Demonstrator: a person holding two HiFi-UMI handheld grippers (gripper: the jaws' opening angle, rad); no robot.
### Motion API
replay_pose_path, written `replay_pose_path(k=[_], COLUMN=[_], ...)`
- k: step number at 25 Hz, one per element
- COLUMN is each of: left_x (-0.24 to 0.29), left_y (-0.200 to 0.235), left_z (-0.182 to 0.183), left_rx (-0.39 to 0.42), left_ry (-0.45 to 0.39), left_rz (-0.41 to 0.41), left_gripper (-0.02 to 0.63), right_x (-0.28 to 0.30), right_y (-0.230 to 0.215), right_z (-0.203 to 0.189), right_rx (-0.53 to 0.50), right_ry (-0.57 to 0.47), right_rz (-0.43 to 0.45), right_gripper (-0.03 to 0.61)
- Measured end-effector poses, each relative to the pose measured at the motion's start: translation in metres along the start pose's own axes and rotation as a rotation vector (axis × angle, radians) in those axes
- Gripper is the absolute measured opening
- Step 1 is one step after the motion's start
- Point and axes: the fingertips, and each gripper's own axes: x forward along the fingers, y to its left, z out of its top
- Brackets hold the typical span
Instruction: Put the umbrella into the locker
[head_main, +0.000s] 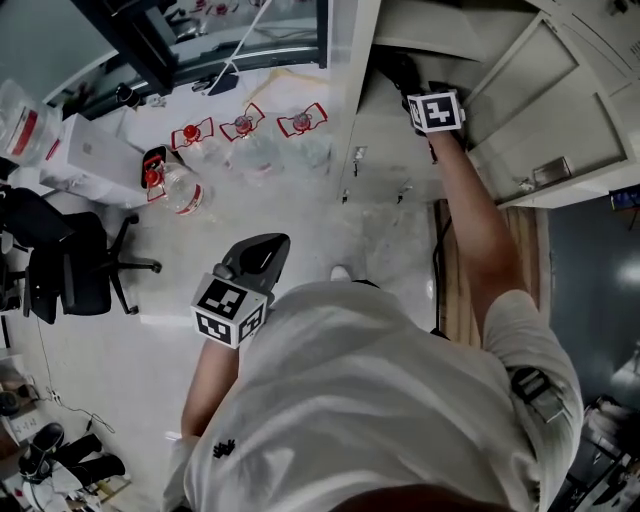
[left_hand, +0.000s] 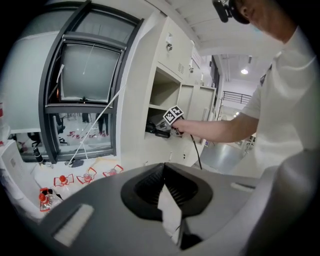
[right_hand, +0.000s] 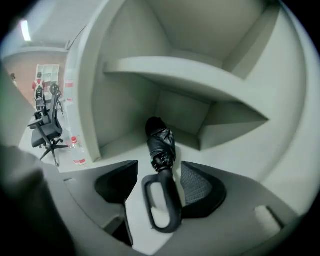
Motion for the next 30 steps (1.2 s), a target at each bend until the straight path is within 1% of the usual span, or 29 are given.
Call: replay_pose_path(k=[6,10,14,19,24,30], left_x=[-0.031,-0.052,-0.074,-0.106,-0.132,-0.159], left_y=[-0.011,-0.02,-0.027,-0.034,-0.042,-0.04], left_z=[-0.015,-0.03,-0.043,-0.058,-0.075,-0.092], left_rx=[0.025,0.039,0.035,0.037,0.036,0.041], left_ry=[-0.006,-0.009,-0.02,-0.03,-0.038,-0.051], left_rz=[-0.034,-0.048,-0.061,-0.067,-0.062,-0.053], left_gripper=[0.057,0.057,0.057,0.057,0.057,0.057], right_x=[-0.048,-0.08,-0.111,-0.156,-0.204,-0.256], right_y=[0.02,0.039,0.063,0.106,0.153,0.216], right_z=[-0.015,-0.028,-0.039,-0.048,-0.068,-0.094], right_rx=[0.029,0.058,0.073,0.092,0.095,0.121], right_ry=[-0.015,-0.031,-0.051,-0.08,-0.103,-0.138], right_rz=[-0.015,-0.006,0.005,0.044,0.11,0.196], right_gripper=[0.265,0.264,0.262,0.25,0.25,0.25])
